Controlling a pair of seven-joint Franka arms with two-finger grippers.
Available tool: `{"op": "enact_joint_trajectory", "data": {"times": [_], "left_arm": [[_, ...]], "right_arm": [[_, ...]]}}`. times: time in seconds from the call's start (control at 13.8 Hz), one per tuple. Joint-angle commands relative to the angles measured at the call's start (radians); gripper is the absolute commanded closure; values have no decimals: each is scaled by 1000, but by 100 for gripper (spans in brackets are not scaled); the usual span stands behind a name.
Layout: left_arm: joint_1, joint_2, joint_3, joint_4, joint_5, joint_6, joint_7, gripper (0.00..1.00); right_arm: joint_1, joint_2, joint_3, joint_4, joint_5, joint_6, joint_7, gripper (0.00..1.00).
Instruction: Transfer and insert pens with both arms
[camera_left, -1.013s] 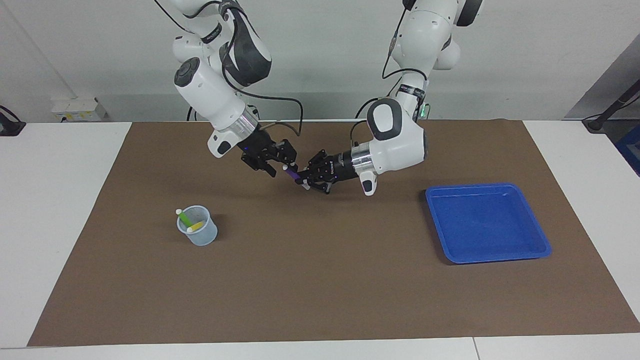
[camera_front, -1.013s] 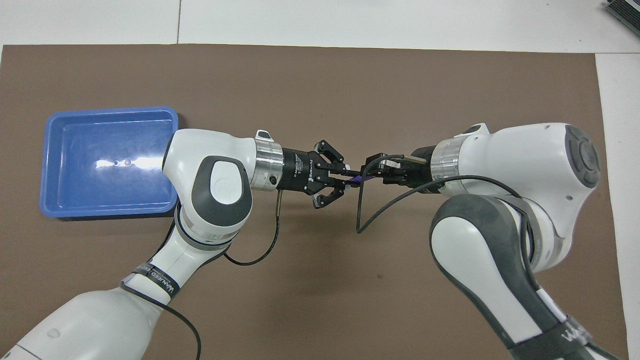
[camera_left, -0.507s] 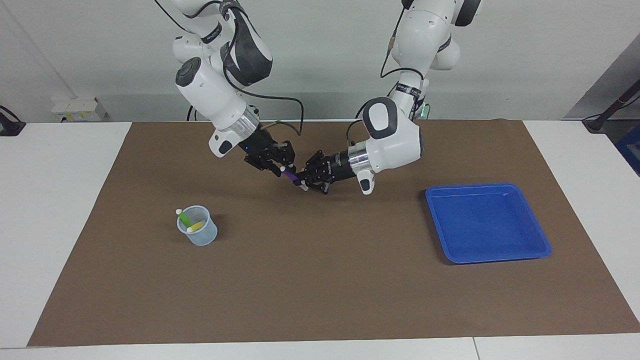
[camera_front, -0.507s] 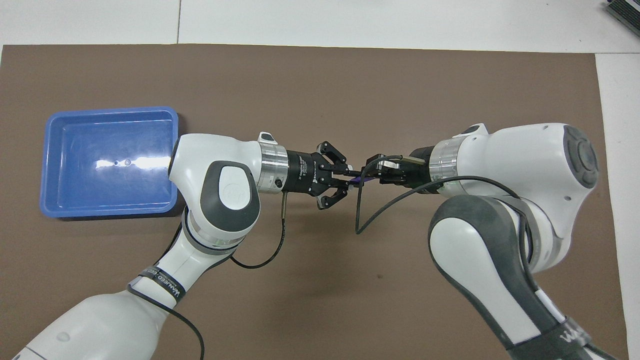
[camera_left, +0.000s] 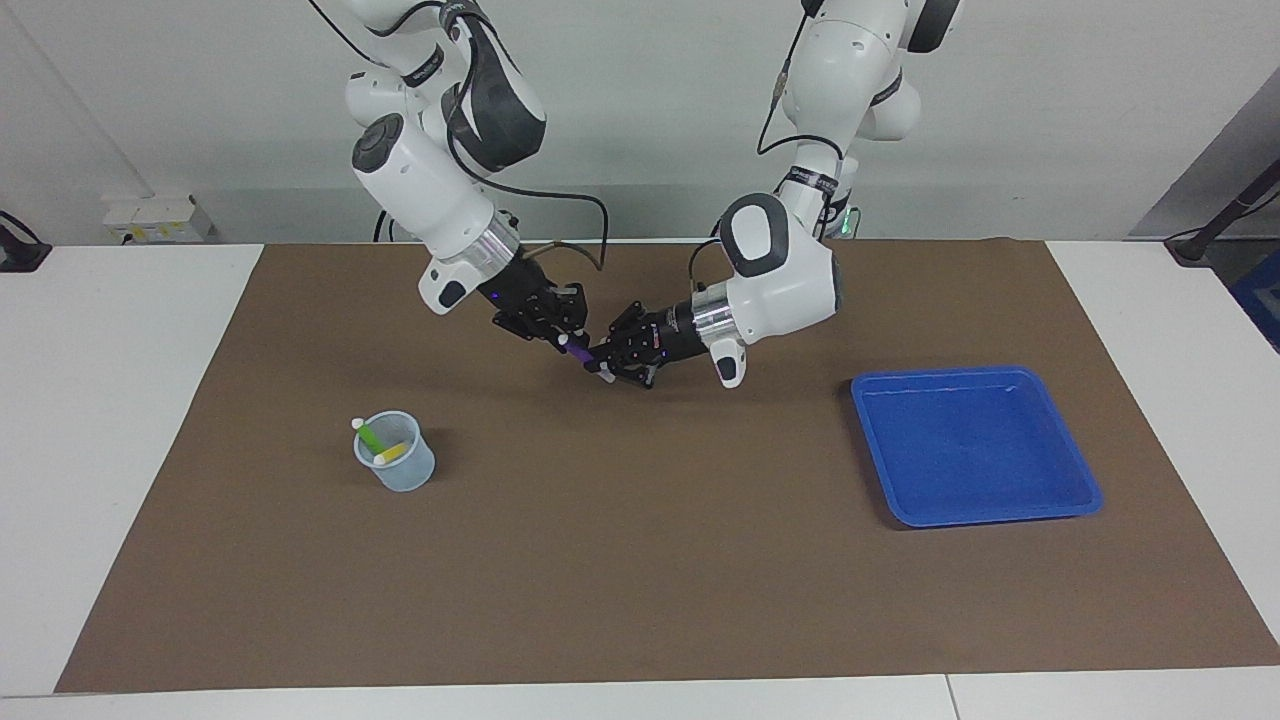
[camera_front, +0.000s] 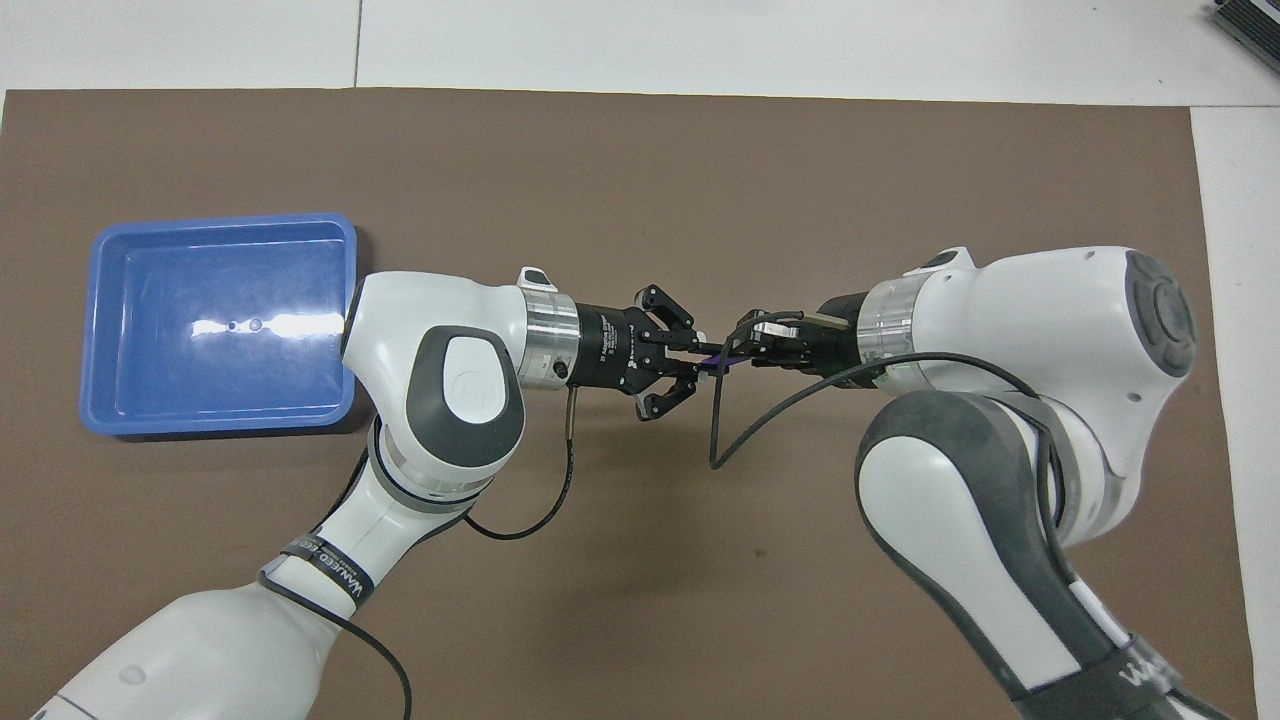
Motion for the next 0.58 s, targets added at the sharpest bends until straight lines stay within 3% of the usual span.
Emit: {"op": "enact_joint_trajectory", "data": {"times": [0.0,0.51], "left_arm": [[-12,-27,7,-31,-26,18,0,100],[-12,-27,7,-30,-24,15,1,100]], "right_arm": [[-1,2,1,8,22,-10,6,71],[-3,2,-1,8,14,-8,0,81]]}}
